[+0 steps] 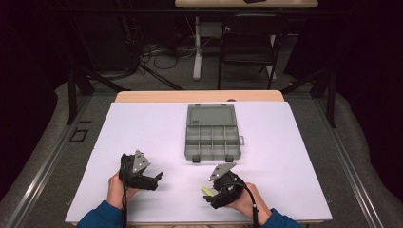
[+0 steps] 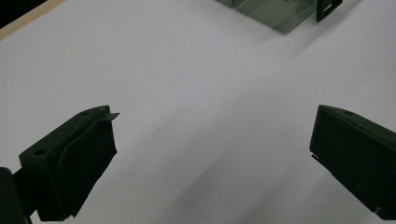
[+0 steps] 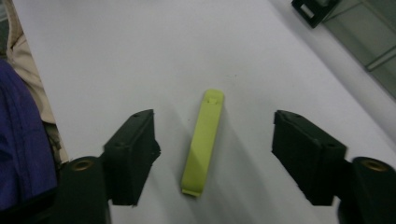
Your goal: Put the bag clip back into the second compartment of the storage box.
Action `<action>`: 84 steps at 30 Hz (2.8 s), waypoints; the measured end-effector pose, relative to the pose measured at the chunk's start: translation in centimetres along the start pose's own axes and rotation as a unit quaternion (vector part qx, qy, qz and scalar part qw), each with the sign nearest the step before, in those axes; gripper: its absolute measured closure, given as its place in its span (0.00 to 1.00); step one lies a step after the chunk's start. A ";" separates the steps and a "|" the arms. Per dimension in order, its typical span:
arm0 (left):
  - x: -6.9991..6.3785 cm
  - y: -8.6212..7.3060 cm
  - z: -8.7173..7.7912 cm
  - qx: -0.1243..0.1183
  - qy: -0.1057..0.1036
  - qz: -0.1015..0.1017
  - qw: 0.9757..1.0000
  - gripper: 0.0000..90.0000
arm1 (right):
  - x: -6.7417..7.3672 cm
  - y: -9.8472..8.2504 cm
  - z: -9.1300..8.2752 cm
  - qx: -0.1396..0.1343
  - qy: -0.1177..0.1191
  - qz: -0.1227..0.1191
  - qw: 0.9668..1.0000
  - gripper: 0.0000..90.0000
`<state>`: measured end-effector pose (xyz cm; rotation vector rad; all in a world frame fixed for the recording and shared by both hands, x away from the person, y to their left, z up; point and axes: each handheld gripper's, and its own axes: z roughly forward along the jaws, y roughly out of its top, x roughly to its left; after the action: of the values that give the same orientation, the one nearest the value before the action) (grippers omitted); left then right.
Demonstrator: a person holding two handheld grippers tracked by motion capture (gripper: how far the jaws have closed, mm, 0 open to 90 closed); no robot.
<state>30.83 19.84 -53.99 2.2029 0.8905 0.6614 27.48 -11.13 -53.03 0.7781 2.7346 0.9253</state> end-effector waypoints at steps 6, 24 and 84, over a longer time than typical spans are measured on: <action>0.0 0.1 0.1 0.000 -0.002 -0.001 1.000 0.00 | 0.5 0.2 0.7 0.019 -0.006 0.001 1.000 0.65; 0.1 0.1 0.3 0.000 -0.005 0.004 1.000 0.00 | 0.6 -0.2 1.5 0.035 -0.010 0.011 0.999 0.86; -0.4 0.4 0.2 -0.013 -0.005 0.011 1.000 0.00 | -2.7 0.5 -2.5 -0.070 -0.072 -0.004 0.995 0.87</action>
<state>30.90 19.27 -53.91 2.1935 0.8505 0.6688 29.21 -13.50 -50.77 0.7747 2.5185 1.0054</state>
